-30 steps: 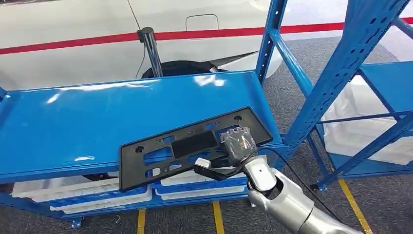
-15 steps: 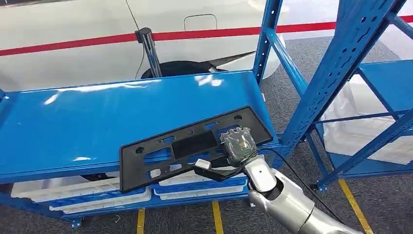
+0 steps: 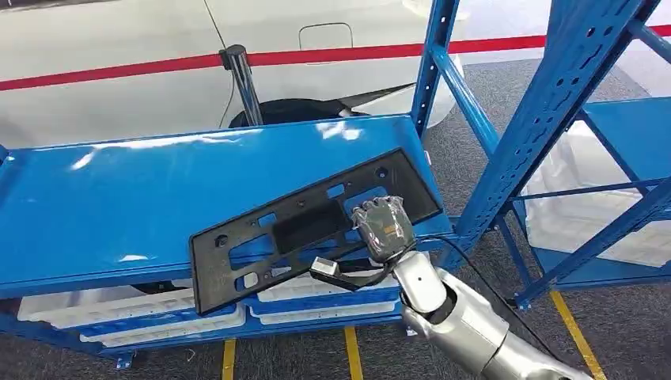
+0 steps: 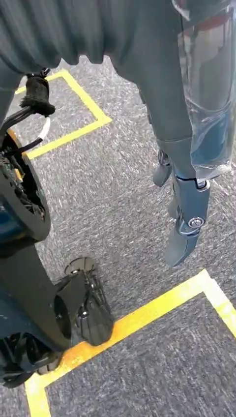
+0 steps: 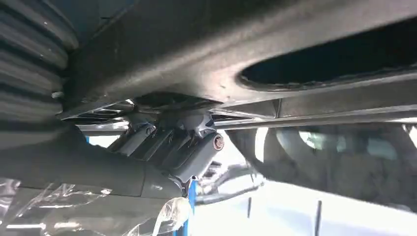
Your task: Take the parts from the cabinet and place them on the table.
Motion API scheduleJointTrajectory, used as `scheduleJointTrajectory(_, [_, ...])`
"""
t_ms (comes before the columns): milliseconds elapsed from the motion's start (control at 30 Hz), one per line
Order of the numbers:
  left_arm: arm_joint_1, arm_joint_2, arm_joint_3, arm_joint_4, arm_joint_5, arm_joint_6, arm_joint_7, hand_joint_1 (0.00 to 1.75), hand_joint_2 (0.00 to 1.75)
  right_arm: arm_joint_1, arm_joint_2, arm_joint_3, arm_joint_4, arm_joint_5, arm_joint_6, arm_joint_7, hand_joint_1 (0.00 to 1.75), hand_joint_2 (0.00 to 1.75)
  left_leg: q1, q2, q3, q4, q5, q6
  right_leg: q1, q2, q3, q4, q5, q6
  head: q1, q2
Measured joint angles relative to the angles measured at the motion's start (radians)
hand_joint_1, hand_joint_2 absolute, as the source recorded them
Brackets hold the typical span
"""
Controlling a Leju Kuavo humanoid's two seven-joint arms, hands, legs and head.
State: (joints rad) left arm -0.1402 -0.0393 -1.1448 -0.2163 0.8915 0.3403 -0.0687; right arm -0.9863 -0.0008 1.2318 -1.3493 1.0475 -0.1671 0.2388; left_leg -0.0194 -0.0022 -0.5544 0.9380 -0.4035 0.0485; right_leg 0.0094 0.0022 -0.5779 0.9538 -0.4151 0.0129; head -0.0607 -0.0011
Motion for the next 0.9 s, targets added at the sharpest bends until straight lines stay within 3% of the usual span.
scheduleJointTrajectory(133, [-0.002, -0.003, -0.002, 0.000, 0.004, -0.002, 0.013, 0.00, 1.75, -0.026, 0.018, 0.000, 0.002, 0.011, 0.000, -0.006, 1.75, 1.75, 0.000, 0.000, 0.000, 0.000, 0.000, 0.000, 0.000, 0.000, 0.000, 0.000, 0.000, 0.000, 0.000, 0.000])
scheduleJointTrajectory(333, [0.000, -0.006, -0.002, 0.000, 0.006, -0.006, 0.016, 0.00, 1.75, -0.045, 0.040, 0.000, 0.002, 0.007, -0.016, -0.013, 1.75, 1.75, -0.006, 0.000, -0.001, 0.002, 0.005, 0.009, -0.004, -0.002, 0.001, -0.002, 0.007, 0.005, 0.000, 0.000])
scheduleJointTrajectory(367, [-0.001, -0.010, -0.002, 0.000, 0.006, -0.006, 0.016, 0.00, 1.75, -0.046, 0.042, -0.001, 0.002, 0.006, -0.016, -0.013, 1.75, 1.75, 0.008, 0.003, 0.007, -0.014, 0.015, 0.013, 0.000, -0.001, -0.002, 0.004, -0.004, 0.007, 0.000, 0.000])
scheduleJointTrajectory(400, [-0.002, -0.011, -0.002, 0.000, 0.006, -0.006, 0.016, 0.00, 1.75, -0.047, 0.042, -0.001, 0.002, 0.006, -0.018, -0.012, 1.75, 1.75, 0.009, 0.002, 0.009, -0.019, 0.018, 0.015, -0.002, -0.001, -0.007, 0.022, -0.025, 0.015, 0.000, 0.000])
scheduleJointTrajectory(433, [-0.003, -0.011, -0.002, 0.000, 0.006, -0.006, 0.016, 0.00, 1.75, -0.049, 0.042, -0.001, 0.002, 0.006, -0.021, -0.013, 1.75, 1.75, 0.013, 0.003, 0.008, -0.019, 0.020, 0.017, -0.004, -0.001, -0.029, 0.079, -0.068, 0.020, 0.000, 0.000])
scheduleJointTrajectory(500, [-0.002, -0.013, -0.002, 0.000, 0.006, -0.009, 0.016, 0.00, 1.75, -0.047, 0.042, -0.001, 0.002, 0.002, -0.022, -0.011, 1.75, 1.75, 0.017, 0.003, 0.005, -0.019, 0.021, 0.017, -0.015, -0.001, -0.100, 0.252, -0.153, 0.033, 0.000, 0.000])
scheduleJointTrajectory(533, [-0.001, -0.014, -0.003, 0.000, 0.006, -0.011, 0.016, 0.00, 1.75, -0.044, 0.041, -0.001, 0.002, 0.001, -0.022, -0.011, 1.75, 1.75, 0.021, 0.003, 0.003, -0.019, 0.022, 0.014, -0.022, -0.001, -0.126, 0.316, -0.170, 0.041, 0.000, 0.000])
scheduleJointTrajectory(567, [-0.002, -0.015, -0.003, 0.000, 0.005, -0.012, 0.016, 0.00, 1.75, -0.041, 0.041, -0.001, 0.002, 0.000, -0.022, -0.010, 1.75, 1.75, 0.026, 0.003, 0.002, -0.019, 0.024, 0.011, -0.028, -0.001, -0.127, 0.324, -0.159, 0.046, 0.000, 0.000])
scheduleJointTrajectory(600, [-0.002, -0.016, -0.003, 0.000, 0.002, -0.014, 0.016, 0.00, 1.75, -0.039, 0.041, -0.001, 0.002, 0.000, -0.022, -0.010, 1.75, 1.75, 0.032, 0.002, 0.001, -0.018, 0.025, 0.007, -0.036, -0.001, -0.107, 0.287, -0.130, 0.054, 0.000, 0.000])
scheduleJointTrajectory(633, [-0.003, -0.017, -0.003, 0.000, 0.000, -0.017, 0.018, 0.00, 1.75, -0.039, 0.041, 0.000, 0.002, -0.003, -0.022, -0.010, 1.75, 1.75, 0.039, 0.002, 0.000, -0.016, 0.024, 0.001, -0.045, -0.002, -0.065, 0.213, -0.089, 0.064, 0.000, 0.000])
scheduleJointTrajectory(667, [-0.005, -0.018, -0.004, 0.000, -0.002, -0.018, 0.020, 0.00, 1.75, -0.039, 0.041, 0.000, 0.002, -0.008, -0.022, -0.010, 1.75, 1.75, 0.048, 0.001, -0.001, -0.010, 0.022, -0.012, -0.057, -0.005, -0.004, 0.099, -0.041, 0.080, 0.000, 0.000])
scheduleJointTrajectory(700, [-0.007, -0.017, -0.004, 0.000, -0.005, -0.018, 0.020, 0.00, 1.75, -0.039, 0.041, -0.001, 0.002, -0.014, -0.022, -0.009, 1.75, 1.75, 0.048, 0.000, -0.006, -0.001, 0.018, -0.025, -0.068, -0.006, 0.033, 0.022, -0.039, 0.099, 0.000, 0.000])
scheduleJointTrajectory(733, [-0.010, -0.015, -0.005, 0.000, -0.007, -0.018, 0.021, 0.00, 1.75, -0.040, 0.042, 0.000, 0.001, -0.019, -0.022, -0.008, 1.75, 1.75, 0.043, -0.003, -0.016, 0.005, 0.017, -0.036, -0.054, 0.013, 0.032, 0.035, -0.034, 0.083, 0.001, 0.000])
scheduleJointTrajectory(800, [-0.010, -0.015, -0.008, 0.000, -0.011, -0.018, 0.023, 0.00, 1.75, -0.039, 0.042, -0.001, 0.001, -0.022, -0.022, -0.006, 1.75, 1.75, 0.041, -0.006, -0.022, 0.015, 0.021, -0.044, -0.058, 0.015, 0.015, 0.044, -0.045, 0.053, -0.001, 0.000])
scheduleJointTrajectory(833, [-0.011, -0.015, -0.008, 0.000, -0.011, -0.018, 0.023, 0.00, 1.75, -0.038, 0.043, -0.001, 0.000, -0.022, -0.022, -0.006, 1.75, 1.75, 0.043, -0.006, -0.026, 0.014, 0.027, -0.051, -0.056, 0.015, 0.008, 0.049, -0.044, 0.047, -0.001, 0.000])
scheduleJointTrajectory(867, [-0.012, -0.015, -0.008, 0.000, -0.011, -0.018, 0.025, 0.00, 1.75, -0.039, 0.043, -0.001, 0.001, -0.025, -0.022, -0.007, 1.75, 1.75, 0.051, -0.005, -0.033, 0.016, 0.024, -0.057, -0.057, 0.013, -0.001, 0.050, -0.037, 0.034, -0.001, 0.000])
scheduleJointTrajectory(900, [-0.013, -0.015, -0.008, 0.000, -0.011, -0.018, 0.026, 0.00, 1.75, -0.039, 0.044, 0.000, 0.000, -0.028, -0.022, -0.009, 1.75, 1.75, 0.051, -0.003, -0.040, 0.038, -0.004, -0.058, -0.055, 0.013, -0.007, 0.050, -0.031, 0.024, -0.001, 0.000])
